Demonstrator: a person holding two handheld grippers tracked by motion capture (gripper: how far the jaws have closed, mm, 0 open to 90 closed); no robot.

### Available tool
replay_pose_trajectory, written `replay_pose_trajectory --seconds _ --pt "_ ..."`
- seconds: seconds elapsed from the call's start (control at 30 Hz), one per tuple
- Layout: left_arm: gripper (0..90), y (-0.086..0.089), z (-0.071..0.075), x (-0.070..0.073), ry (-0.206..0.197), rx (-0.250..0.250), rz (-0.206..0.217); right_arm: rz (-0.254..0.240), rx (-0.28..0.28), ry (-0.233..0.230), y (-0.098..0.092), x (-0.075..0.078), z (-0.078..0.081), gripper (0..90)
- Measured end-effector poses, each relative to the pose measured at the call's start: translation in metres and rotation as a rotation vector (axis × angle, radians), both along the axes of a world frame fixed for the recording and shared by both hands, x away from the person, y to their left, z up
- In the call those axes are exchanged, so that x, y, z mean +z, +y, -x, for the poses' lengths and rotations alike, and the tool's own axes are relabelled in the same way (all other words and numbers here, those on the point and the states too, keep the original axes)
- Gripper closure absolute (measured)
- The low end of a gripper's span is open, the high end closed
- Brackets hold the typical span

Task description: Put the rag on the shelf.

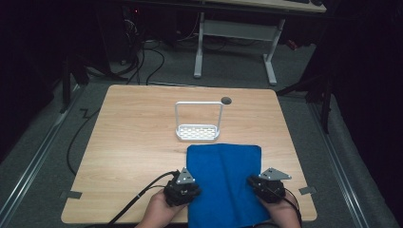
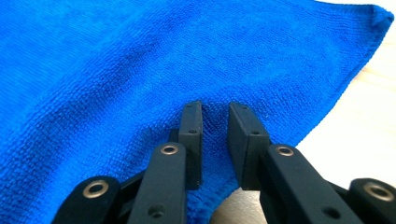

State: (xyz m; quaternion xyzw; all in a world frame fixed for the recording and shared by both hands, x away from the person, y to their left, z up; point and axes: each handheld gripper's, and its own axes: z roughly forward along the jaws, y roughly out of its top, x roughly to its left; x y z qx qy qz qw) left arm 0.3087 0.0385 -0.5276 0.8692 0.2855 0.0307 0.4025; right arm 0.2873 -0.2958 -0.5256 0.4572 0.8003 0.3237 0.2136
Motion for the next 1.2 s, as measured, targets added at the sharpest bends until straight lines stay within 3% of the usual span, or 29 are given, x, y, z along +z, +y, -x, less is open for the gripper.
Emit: replay_pose_trajectory --seconds 0.1,0.13,0.17,0.27,0.33,0.43,0.47,0.57,0.63,0.67,0.7,0.73,0.87,0.9,0.93,1.0,1.2 --pt "76.9 0.021 0.002 0.000 0.017 0.026 0.007 0.001 0.020 0.004 0.006 0.000 0.002 76.5" --pt "76.9 0.036 0.004 0.000 0.023 0.043 0.001 0.007 0.043 0.006 0.012 0.001 0.004 76.1" --pt "76.9 0.036 0.004 0.000 0.023 0.043 0.001 0.007 0.043 0.006 0.012 0.001 0.004 76.1" --pt "76.9 0.065 0.012 0.001 0.023 0.083 -0.007 0.001 0.082 0.022 0.023 0.001 0.007 74.4" --pt "76.8 0.088 0.020 -0.001 0.037 0.113 0.015 0.005 0.147 0.028 0.039 0.002 0.013 73.5" --pt "76.5 0.100 0.027 -0.001 0.041 0.131 0.016 0.004 0.185 0.028 0.050 0.002 0.016 72.4" --pt "71.6 0.103 0.028 0.000 0.044 0.140 0.015 0.003 0.212 0.030 0.059 0.003 0.019 68.7" --pt "64.9 0.107 0.026 0.005 0.037 0.156 0.028 -0.017 0.222 -0.007 0.063 0.009 0.019 68.0" --pt "60.2 0.103 0.007 0.015 0.006 0.171 0.090 -0.043 0.191 -0.040 0.065 0.018 0.006 67.5" --pt "58.5 0.097 -0.002 0.018 -0.009 0.169 0.093 -0.038 0.182 -0.045 0.065 0.019 0.001 67.4" --pt "57.3 0.097 -0.002 0.018 -0.009 0.169 0.093 -0.038 0.182 -0.045 0.065 0.019 0.001 67.4" --pt "56.8 0.086 -0.016 0.017 -0.031 0.165 0.057 -0.050 0.147 -0.034 0.066 0.017 -0.019 67.1" --pt "56.7 0.072 -0.040 0.007 -0.064 0.190 -0.009 -0.041 0.084 0.000 0.069 0.010 -0.042 66.1" --pt "56.7 0.072 -0.040 0.007 -0.064 0.190 -0.009 -0.041 0.084 0.000 0.069 0.010 -0.042 66.1" --pt "56.9 0.072 -0.044 0.002 -0.054 0.202 -0.044 -0.043 0.059 0.026 0.069 0.007 -0.049 63.3" --pt "58.6 0.074 -0.042 -0.003 -0.069 0.215 -0.026 -0.028 0.054 0.055 0.069 0.003 -0.051 63.6" --pt "59.6 0.079 -0.027 -0.003 -0.050 0.203 -0.010 -0.014 0.072 0.039 0.070 0.001 -0.046 63.9"
